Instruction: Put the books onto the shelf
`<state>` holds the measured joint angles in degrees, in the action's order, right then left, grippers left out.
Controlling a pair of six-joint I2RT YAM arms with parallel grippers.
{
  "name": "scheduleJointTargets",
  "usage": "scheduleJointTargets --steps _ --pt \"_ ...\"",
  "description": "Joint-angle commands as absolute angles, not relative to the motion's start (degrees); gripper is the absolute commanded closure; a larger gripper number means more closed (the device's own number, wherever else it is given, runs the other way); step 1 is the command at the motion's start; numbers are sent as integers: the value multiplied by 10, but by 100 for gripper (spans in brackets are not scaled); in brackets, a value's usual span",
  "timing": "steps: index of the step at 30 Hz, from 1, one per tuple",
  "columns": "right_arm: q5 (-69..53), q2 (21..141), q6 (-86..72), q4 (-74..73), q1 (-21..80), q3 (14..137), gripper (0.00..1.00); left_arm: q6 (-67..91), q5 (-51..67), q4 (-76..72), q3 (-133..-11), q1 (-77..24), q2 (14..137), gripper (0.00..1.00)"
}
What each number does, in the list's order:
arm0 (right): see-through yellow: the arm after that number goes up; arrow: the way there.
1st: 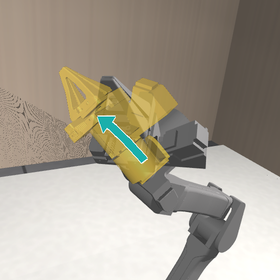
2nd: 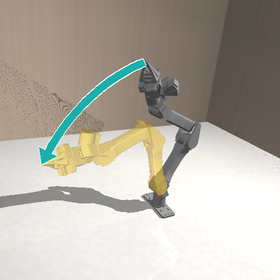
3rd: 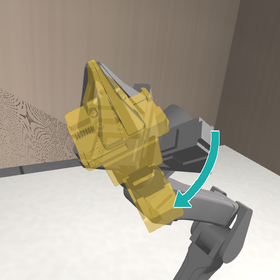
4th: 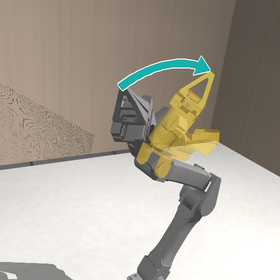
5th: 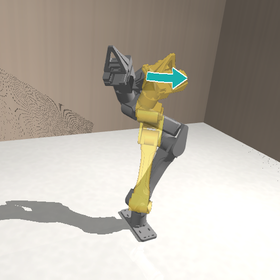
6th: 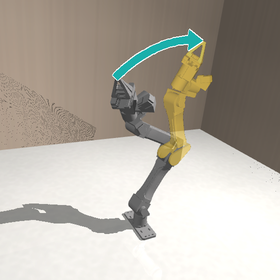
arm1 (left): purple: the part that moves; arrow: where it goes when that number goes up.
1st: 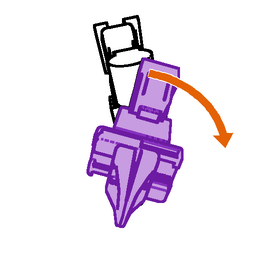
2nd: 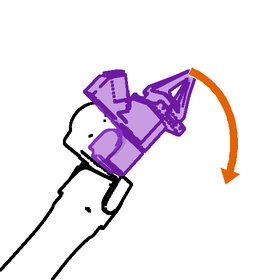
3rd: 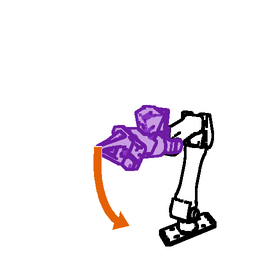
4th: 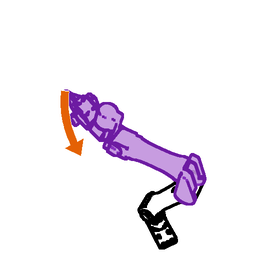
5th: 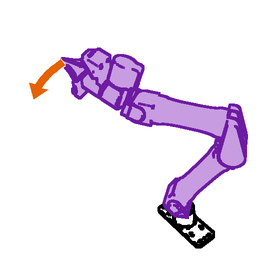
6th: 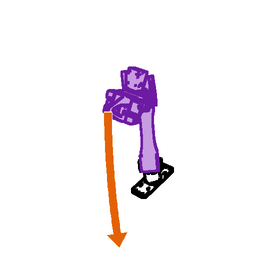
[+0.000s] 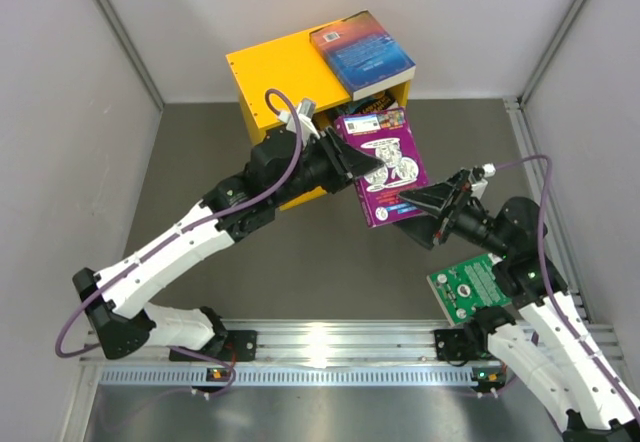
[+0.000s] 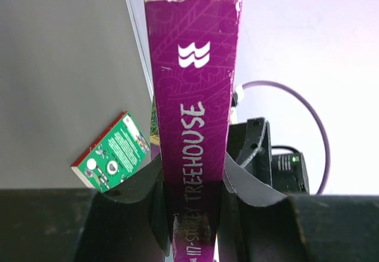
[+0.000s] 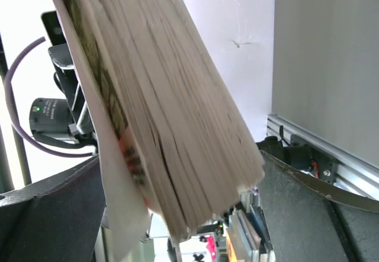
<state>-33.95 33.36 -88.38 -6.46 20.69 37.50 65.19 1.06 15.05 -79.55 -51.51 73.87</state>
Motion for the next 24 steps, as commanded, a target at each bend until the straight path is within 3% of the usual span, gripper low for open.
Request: scheduleJointTargets --steps 1,21,24 --pt "-324 322 -908 -40 216 381 0 663 -19 83 -823 -512 700 100" --pt "-236 367 -962 21 256 403 1 693 -15 63 -775 -513 681 100" --pt "-228 363 -970 30 256 399 15 693 -17 64 -769 -514 679 100"
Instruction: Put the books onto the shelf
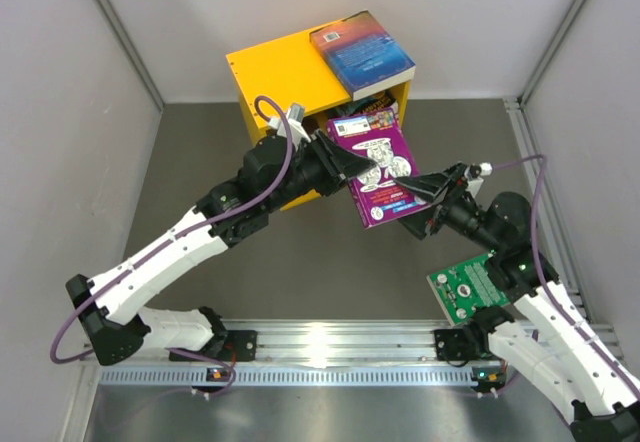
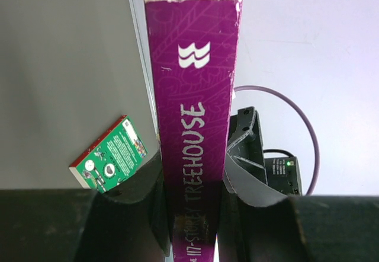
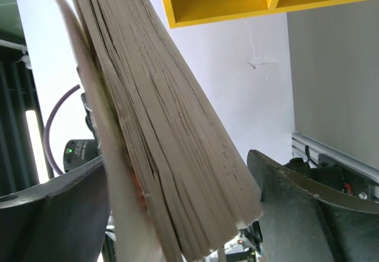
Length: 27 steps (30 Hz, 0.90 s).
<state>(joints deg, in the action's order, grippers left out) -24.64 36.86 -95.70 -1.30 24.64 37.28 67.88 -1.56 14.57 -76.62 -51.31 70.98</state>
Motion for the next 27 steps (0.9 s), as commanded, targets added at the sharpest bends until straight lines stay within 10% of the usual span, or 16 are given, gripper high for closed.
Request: scheduleJointTargets --steps 1,8,17,21,27 --pt "-226 362 -972 29 256 399 20 693 -18 64 -766 -514 677 100" --pt "-226 344 -958 2 256 392 67 680 -33 90 -770 -513 669 100" --pt "-228 351 -854 -126 255 441 100 657 -59 141 -793 -513 663 100" --pt "-217 401 -753 -189 249 570 100 642 -43 152 -805 -514 668 100" --pt "-236 584 -549 -328 229 924 100 613 -18 157 -823 -513 664 68"
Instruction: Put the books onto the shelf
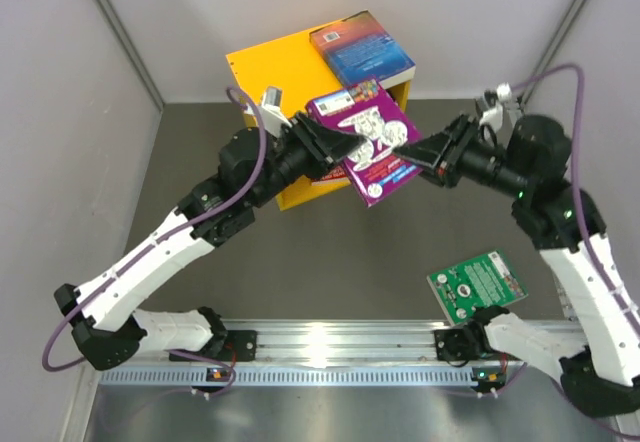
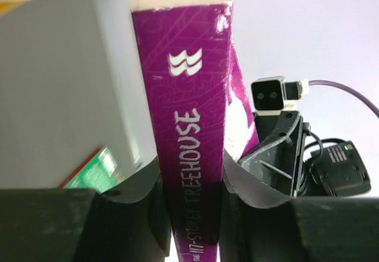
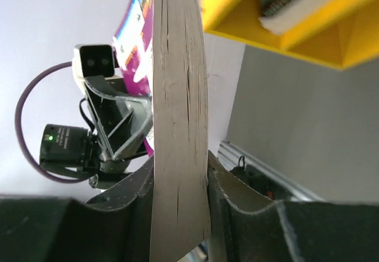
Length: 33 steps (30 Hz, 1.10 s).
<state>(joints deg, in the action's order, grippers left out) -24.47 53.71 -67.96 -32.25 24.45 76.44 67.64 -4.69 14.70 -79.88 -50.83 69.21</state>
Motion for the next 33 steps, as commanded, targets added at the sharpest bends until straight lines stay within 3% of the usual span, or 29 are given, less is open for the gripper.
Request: scheduleJointTargets --steps 1,3,5,6,9,20,30,33 --pt "-250 605 -525 -337 223 964 100 602 -18 156 -830 -513 663 64" --pt "-262 666 -510 -346 216 1067 100 591 -23 160 -841 -513 667 43" --pt "-276 720 -503 -345 202 1119 100 573 -30 171 -867 -513 674 34" --pt "-275 737 -504 -343 198 1163 100 569 -32 182 -876 -512 686 22" --pt "-280 798 -519 -300 175 1214 100 559 -24 205 -912 -512 706 11" --pt "-260 1040 -554 -222 156 1385 100 582 -55 214 -848 -512 643 11" --pt "-226 1064 -527 -245 145 1342 100 581 -126 258 -802 -512 576 12" --pt "-207 1060 -520 -254 145 1328 79 578 -134 265 -800 -512 571 12"
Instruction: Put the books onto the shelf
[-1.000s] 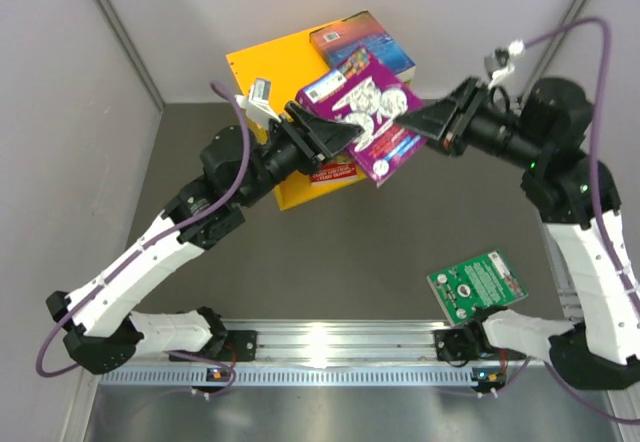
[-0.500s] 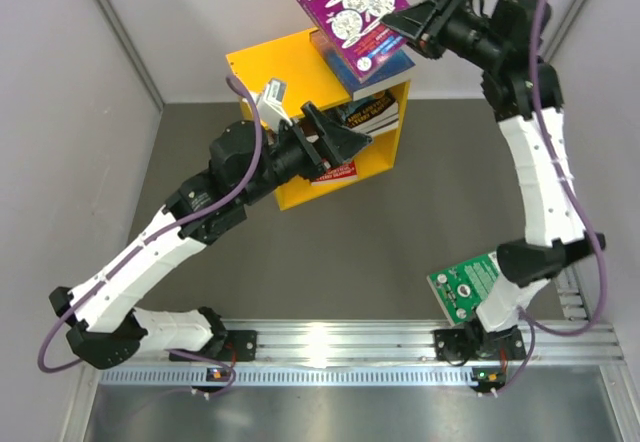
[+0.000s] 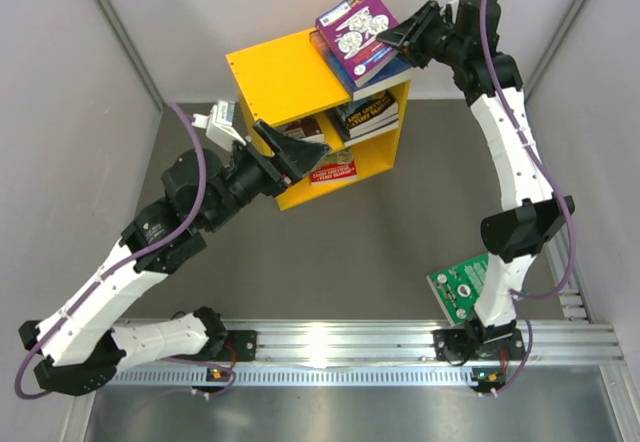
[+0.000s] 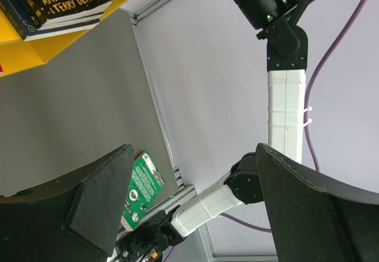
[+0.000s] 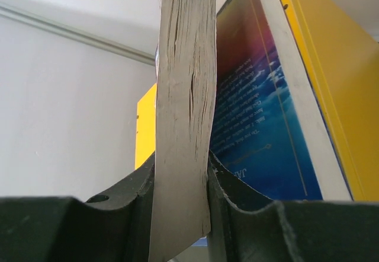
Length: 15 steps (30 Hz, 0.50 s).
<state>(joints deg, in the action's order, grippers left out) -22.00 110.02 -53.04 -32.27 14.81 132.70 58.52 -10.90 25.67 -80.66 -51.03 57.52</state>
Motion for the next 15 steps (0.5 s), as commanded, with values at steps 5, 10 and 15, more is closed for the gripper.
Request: scheduleJointTargets --steps 5,10,15 --pt "-201 1051 -516 -255 143 1308 40 577 -138 264 -799 -512 577 12" --pt "-202 1047 -510 -255 139 1301 11 575 -133 258 -801 -509 587 12" --pt "-178 1034 -491 -271 120 1303 0 577 -122 256 -802 -508 596 12"
